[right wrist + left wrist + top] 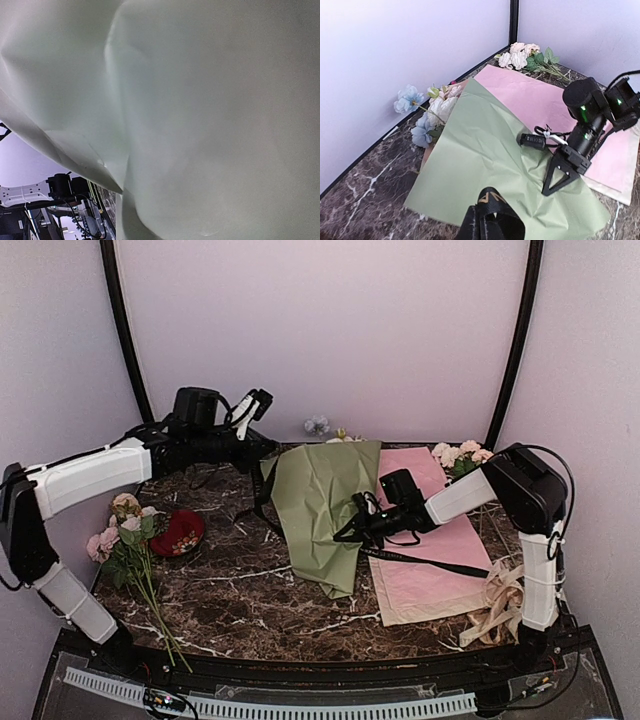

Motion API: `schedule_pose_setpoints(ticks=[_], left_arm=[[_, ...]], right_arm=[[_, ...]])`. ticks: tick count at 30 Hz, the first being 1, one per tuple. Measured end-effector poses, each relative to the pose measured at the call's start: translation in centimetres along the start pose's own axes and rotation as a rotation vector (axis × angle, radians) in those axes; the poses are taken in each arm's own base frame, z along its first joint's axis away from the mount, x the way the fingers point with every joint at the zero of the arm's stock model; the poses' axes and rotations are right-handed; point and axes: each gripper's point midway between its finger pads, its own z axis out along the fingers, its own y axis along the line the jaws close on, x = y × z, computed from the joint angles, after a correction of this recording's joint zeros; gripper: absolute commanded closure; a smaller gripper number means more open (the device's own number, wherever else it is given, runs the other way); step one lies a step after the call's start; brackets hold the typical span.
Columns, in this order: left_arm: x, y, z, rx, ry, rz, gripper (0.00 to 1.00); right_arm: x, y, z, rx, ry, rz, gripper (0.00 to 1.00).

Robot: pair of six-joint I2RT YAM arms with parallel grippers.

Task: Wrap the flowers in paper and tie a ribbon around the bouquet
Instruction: Place the left side of the ribbon on the folded bouquet.

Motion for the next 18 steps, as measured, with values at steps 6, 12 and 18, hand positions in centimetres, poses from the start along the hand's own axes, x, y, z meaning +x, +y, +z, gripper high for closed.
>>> schedule_pose_setpoints(ticks=[6, 12, 18], left_arm=[[3.6, -1.1, 10.2, 0.129, 0.116, -0.147, 1.0], [11.7, -3.8, 17.5, 0.176, 0.306, -0.22, 1.0], [15.1, -4.7, 19.3, 0.176, 0.389, -0.266, 1.0]], right_arm=[[0.1, -0.1, 0.2, 0.012, -0.004, -0.006, 0.91], [0.4, -0.4, 0.3, 0.034, 0.003, -0.013, 0.7], [0.4, 0.1, 0.0, 0.067, 0.004, -0.059, 0.58]])
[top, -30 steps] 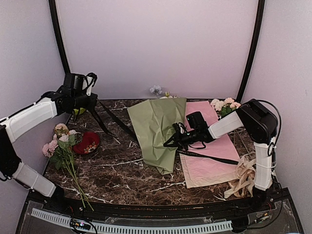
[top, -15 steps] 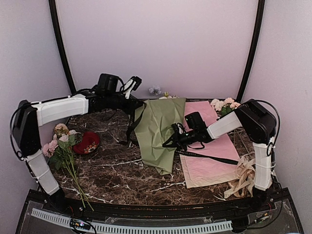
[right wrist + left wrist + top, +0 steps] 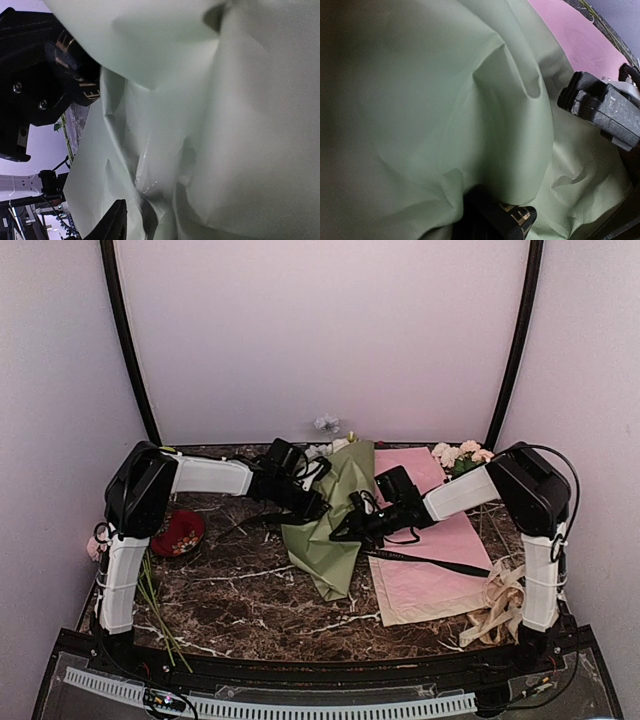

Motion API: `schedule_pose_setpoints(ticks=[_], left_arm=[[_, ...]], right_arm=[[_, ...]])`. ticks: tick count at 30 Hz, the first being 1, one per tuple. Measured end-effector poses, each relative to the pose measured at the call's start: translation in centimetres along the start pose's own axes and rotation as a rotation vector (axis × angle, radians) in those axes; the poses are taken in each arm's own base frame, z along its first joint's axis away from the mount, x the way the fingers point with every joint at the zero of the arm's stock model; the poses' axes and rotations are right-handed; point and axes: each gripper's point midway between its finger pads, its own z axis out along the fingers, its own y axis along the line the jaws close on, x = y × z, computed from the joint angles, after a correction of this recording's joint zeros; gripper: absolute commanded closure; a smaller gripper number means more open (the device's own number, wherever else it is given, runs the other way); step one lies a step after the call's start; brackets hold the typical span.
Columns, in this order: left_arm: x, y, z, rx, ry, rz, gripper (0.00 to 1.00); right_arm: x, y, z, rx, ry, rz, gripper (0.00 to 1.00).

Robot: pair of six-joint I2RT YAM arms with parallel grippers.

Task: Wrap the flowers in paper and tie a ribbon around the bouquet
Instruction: Place the left side of the ribbon on the folded bouquet.

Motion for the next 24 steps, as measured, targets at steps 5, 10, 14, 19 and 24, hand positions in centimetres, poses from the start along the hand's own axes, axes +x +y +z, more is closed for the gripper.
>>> schedule_pose_setpoints(ticks=[5, 10, 14, 19, 24], left_arm=[[-0.1, 0.0, -0.1, 0.0, 0.004, -0.018, 1.0], [0.6, 0.1, 0.1, -0.002, 0.015, -0.027, 1.0], [1.0, 0.1, 0.3, -0.001, 0.019, -0.03, 1.0], [1.0, 0.0, 0.3, 0.004, 0.019, -0.029, 1.0], [1.0, -0.2, 0.3, 0.015, 0.019, -0.029, 1.0]], right_arm=[[-0.2, 0.0, -1.6, 0.122, -0.001, -0.033, 0.54], [-0.3, 1.3, -5.5, 0.258, -0.015, -0.096, 0.5], [-0.5, 2.8, -9.1, 0.35, -0.045, -0.147, 0.49], [0.8, -0.2, -15.0, 0.575, -0.073, -0.093, 0.47], [3.8, -5.7, -20.4, 0.801, -0.01, 0.042, 0.41]])
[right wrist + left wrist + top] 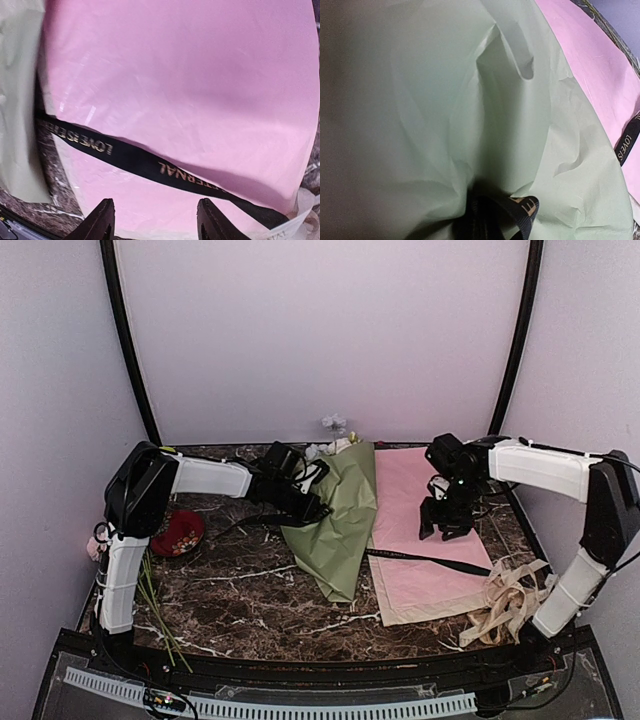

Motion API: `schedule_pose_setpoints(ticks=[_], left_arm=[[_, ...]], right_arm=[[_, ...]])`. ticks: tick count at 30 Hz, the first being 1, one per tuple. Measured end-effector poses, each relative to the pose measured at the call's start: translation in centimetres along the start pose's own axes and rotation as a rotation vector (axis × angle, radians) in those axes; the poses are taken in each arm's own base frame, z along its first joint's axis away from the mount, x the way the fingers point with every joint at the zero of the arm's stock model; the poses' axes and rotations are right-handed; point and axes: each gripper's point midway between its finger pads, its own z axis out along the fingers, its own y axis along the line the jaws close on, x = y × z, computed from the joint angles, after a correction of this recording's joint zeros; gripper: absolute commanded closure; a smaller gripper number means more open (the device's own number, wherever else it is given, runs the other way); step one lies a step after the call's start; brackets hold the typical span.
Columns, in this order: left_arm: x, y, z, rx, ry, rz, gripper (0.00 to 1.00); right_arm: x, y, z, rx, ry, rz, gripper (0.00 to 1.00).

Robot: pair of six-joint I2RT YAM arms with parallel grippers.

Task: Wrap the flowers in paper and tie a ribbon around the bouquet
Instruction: Place the left side of the ribbon on the folded bouquet, then pick up the right side of the ribbon.

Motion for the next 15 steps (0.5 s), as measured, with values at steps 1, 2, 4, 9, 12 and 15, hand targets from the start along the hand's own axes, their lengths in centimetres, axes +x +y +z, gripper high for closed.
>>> schedule_pose_setpoints(ticks=[1, 2, 4, 9, 12, 15], left_arm=[[0.0, 0.0, 0.0, 0.002, 0.0, 0.0, 1.0], [0.0, -0.1, 0.0, 0.005, 0.001, -0.001, 1.0], [0.1, -0.1, 0.0, 0.009, 0.001, -0.002, 1.0], [0.2, -0.2, 0.0, 0.015, 0.0, -0.004, 1.0], [0.2, -0.2, 0.0, 0.015, 0.0, -0.004, 1.0], [0.2, -0.3, 0.0, 0.016, 0.0, -0.004, 1.0]], right_arm=[[0.8, -0.7, 0.2, 0.022, 0.033, -0.001, 0.4], [1.8, -1.2, 0.6, 0.045, 0.076, -0.011, 0.38], [3.0, -1.9, 1.3, 0.08, 0.142, -0.031, 0.36], [4.6, -3.7, 3.3, 0.172, 0.257, -0.103, 0.28], [4.8, -4.6, 3.7, 0.217, 0.282, -0.151, 0.26], [4.6, -5.2, 4.2, 0.252, 0.298, -0.192, 0.26]])
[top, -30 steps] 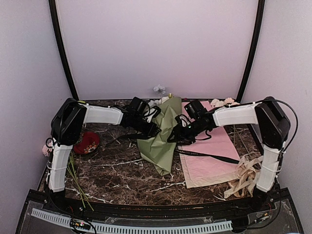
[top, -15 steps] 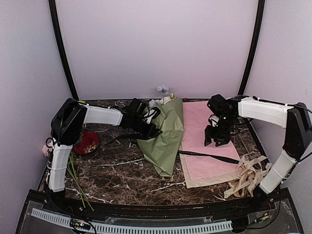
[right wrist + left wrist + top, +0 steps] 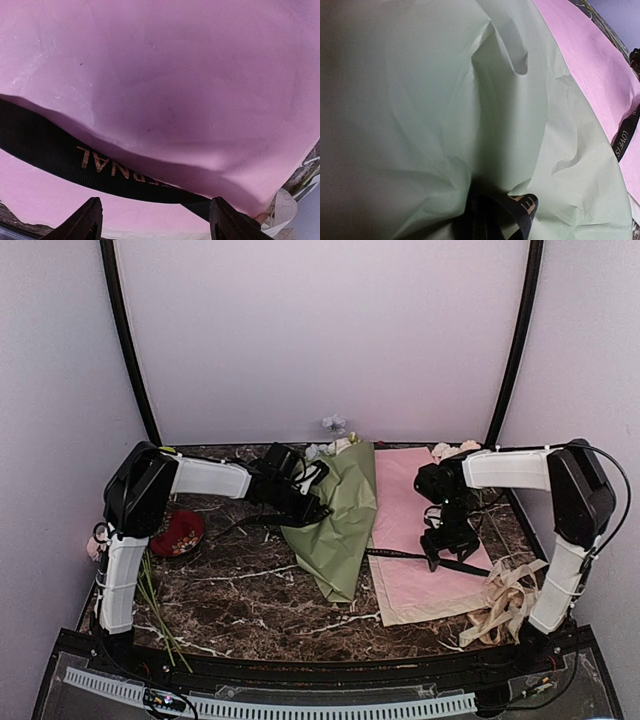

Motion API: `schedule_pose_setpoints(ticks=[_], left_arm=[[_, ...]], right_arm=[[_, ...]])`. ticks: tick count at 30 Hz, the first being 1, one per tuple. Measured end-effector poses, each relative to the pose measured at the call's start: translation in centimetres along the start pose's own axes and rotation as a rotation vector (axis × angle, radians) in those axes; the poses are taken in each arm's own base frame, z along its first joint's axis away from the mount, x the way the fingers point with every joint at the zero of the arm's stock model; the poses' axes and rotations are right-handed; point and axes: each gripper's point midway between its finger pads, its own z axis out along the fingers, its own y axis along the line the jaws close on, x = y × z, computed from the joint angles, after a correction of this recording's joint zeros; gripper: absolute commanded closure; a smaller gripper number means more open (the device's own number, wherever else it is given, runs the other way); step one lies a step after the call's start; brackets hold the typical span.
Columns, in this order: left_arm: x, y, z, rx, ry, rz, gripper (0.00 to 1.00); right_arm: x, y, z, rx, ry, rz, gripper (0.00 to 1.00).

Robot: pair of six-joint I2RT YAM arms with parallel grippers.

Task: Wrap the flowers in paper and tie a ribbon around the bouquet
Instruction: Pick up the right side of the ribbon, then cross the ribbon over the folded bouquet.

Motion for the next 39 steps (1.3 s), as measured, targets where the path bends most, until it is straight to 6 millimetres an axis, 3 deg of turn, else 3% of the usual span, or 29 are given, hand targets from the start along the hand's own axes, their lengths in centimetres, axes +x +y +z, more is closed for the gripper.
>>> schedule_pose_setpoints(ticks=[4, 10, 12, 15, 16, 18, 20, 25, 28, 32, 35, 39], left_arm=[[0.0, 0.0, 0.0, 0.0, 0.0, 0.001, 1.0], [0.0, 0.0, 0.0, 0.0, 0.0, 0.002, 1.0], [0.0, 0.0, 0.0, 0.0, 0.0, 0.003, 1.0], [0.0, 0.0, 0.0, 0.0, 0.0, 0.007, 1.0], [0.0, 0.0, 0.0, 0.0, 0.0, 0.007, 1.0], [0.0, 0.0, 0.0, 0.0, 0.001, 0.007, 1.0], [0.0, 0.0, 0.0, 0.0, 0.001, 0.008, 1.0], [0.0, 0.0, 0.0, 0.0, 0.002, 0.012, 1.0], [0.0, 0.0, 0.0, -0.001, 0.001, 0.014, 1.0], [0.0, 0.0, 0.0, -0.001, 0.001, 0.014, 1.0], [0.0, 0.0, 0.0, -0.001, 0.001, 0.014, 1.0], [0.0, 0.0, 0.0, -0.001, 0.001, 0.014, 1.0]], right_arm=[[-0.4, -0.2, 0.5, 0.02, 0.013, -0.035, 0.26], [-1.9, 0.0, -0.6, 0.023, -0.032, -0.061, 0.28], [-2.0, 0.1, -0.5, 0.022, -0.03, -0.066, 0.33], [-1.8, 0.3, 0.6, 0.019, 0.015, -0.084, 0.47], [-1.7, 0.3, 0.9, 0.018, 0.024, -0.085, 0.55], [-1.5, 0.6, 1.5, 0.005, 0.051, -0.085, 0.82], [-1.4, 0.8, 1.6, -0.009, 0.06, -0.098, 0.99], [-1.2, 0.9, 0.7, -0.018, 0.075, -0.095, 1.0], [-2.3, 1.5, -1.8, -0.051, 0.024, -0.103, 1.0], [-4.6, 4.5, -7.9, -0.224, -0.148, -0.158, 1.0], [-5.7, 8.6, -13.9, -0.446, -0.322, -0.25, 1.0], [-6.9, 15.5, -21.5, -0.792, -0.55, -0.397, 1.0]])
